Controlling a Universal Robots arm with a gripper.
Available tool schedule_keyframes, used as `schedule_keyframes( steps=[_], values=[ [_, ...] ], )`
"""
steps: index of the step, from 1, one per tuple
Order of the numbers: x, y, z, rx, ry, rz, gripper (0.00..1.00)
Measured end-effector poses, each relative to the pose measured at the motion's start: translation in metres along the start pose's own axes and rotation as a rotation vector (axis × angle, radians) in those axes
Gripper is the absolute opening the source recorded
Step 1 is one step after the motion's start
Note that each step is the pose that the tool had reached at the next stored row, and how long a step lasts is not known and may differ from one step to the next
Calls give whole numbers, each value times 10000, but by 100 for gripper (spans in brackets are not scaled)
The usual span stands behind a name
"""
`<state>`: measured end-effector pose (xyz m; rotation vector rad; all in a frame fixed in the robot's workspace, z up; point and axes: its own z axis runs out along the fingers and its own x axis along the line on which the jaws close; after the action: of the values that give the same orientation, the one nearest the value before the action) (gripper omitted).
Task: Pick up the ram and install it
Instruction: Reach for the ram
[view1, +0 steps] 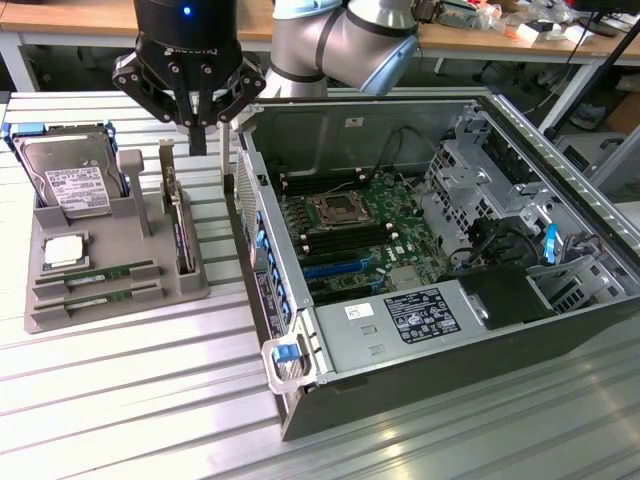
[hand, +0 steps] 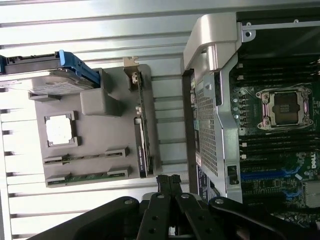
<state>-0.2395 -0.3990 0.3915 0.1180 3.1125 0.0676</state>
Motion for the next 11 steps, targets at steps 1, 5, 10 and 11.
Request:
schedule_keyframes(
  steps=[1,5,10,11],
  values=[
    [13,-1,0,0,0,1,11],
    [39,-3,-1,0,0,1,11],
    [68,-5,-2,-1,-1,-1,11],
    [80,-6,-2,0,0,0,11]
  ],
)
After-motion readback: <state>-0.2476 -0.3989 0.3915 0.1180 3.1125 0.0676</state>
